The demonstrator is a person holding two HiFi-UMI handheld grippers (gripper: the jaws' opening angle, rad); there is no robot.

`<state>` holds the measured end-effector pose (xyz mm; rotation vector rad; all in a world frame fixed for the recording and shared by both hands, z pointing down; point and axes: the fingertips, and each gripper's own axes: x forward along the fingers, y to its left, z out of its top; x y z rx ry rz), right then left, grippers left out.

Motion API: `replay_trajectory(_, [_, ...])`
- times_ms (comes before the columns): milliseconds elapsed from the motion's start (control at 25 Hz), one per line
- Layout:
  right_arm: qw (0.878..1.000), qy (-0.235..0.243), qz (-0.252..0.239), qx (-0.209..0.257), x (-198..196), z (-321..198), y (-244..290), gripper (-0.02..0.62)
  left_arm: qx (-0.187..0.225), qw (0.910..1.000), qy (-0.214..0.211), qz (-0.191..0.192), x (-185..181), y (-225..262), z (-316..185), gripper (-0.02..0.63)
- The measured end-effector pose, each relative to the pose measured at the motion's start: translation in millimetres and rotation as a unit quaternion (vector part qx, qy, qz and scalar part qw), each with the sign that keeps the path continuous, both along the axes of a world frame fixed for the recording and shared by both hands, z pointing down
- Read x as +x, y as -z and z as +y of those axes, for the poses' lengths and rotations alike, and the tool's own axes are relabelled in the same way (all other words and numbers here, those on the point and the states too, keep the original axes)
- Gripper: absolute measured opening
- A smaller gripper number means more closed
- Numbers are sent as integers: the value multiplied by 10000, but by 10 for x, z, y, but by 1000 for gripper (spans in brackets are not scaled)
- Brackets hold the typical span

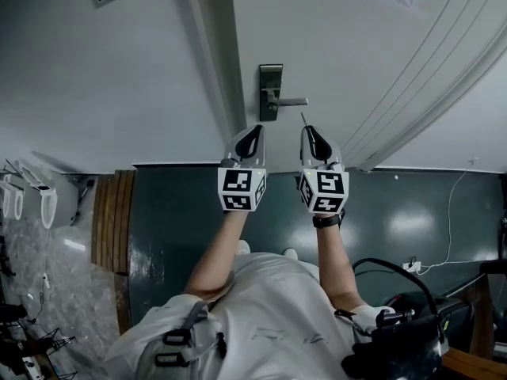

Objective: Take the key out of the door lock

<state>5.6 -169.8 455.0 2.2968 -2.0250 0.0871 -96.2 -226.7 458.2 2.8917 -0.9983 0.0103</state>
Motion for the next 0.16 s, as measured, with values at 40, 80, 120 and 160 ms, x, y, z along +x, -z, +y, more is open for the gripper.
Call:
replay_trajectory(40, [10000,-4,-6,-6,-28,-41,-7,29,4,10000,-21,10,-21,5,-38,1])
replay_trajectory(80, [10000,-5,-10,-14,-58,-84,-15,29,7,10000,-38,21,-46,10,-79,2])
replay_trajectory(120, [10000,-5,-12,-23,-89,-130,-25,29,9,10000,-52,34,-72,14,-121,2])
replay_trajectory(160, [10000,-4,-14,-32,-122,-175,-36,29,9,10000,-66,46,-98,17,-165,2])
